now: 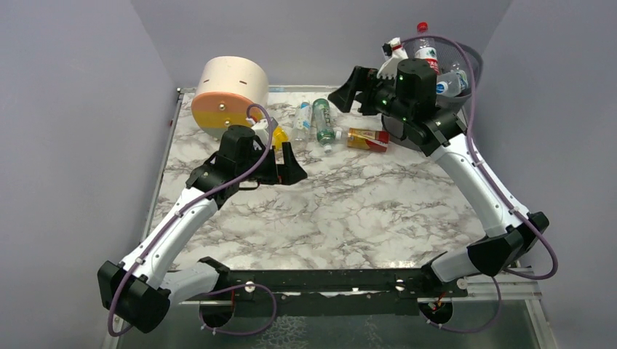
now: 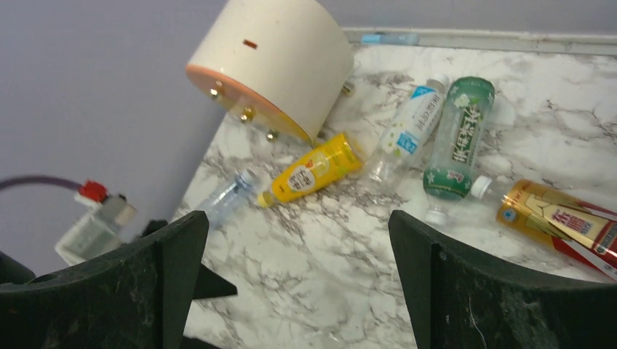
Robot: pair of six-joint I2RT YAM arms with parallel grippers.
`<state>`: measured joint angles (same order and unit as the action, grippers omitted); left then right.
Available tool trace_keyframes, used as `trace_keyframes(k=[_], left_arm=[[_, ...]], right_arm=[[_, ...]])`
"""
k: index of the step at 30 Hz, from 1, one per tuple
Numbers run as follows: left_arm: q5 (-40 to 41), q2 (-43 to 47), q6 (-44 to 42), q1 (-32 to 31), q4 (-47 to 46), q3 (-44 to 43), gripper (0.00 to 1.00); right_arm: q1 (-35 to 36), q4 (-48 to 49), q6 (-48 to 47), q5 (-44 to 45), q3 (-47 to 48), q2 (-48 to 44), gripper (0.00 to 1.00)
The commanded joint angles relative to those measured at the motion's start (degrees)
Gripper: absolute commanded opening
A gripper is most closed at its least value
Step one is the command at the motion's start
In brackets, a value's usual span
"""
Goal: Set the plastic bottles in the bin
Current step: Pick up the plastic bottle at the center of the board.
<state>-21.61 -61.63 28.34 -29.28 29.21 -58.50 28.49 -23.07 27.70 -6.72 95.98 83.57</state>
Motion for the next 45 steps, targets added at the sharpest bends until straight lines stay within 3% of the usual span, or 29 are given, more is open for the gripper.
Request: trace_keyframes(k=[1, 6, 14, 19, 26, 34, 45], left_arm=[[2.2, -0.9, 1.2, 3.2, 0.4, -1.3, 0.99], [2.4, 0.4, 2.6, 3.3, 0.1, -0.1, 0.99], [1.4, 1.5, 3.3, 3.3, -0.9, 3.8, 0.99], [-0.4, 1.4, 2.7, 3.4, -2.9, 5.6, 0.99], [-4.3, -2.9, 2.8, 3.4, -5.7, 5.2, 0.99], [-4.8, -1.2, 3.3, 3.4, -6.9, 4.7, 0.99], [-4.1, 5.5, 6.6, 3.4, -9.2, 10.6, 0.99]], right_arm=[[0.8, -5.7, -7.8, 0.3, -1.3, -0.8, 0.97], [0.7, -7.8, -13.2, 3.9, -3.0, 4.3, 0.97], [0.8, -0.5, -14.8, 10.7, -7.4, 15.8, 0.97], [-0.1, 2.9, -17.1, 18.4, -4.9, 24.4, 0.98], [-6.1, 4.8, -16.3, 12.0, 1.5, 32.7, 0.99], [-8.1, 4.0, -19.1, 10.5, 5.3, 35.8, 0.99], [-11.8, 10.0, -16.8, 1.8, -5.8, 33.9, 0.99]])
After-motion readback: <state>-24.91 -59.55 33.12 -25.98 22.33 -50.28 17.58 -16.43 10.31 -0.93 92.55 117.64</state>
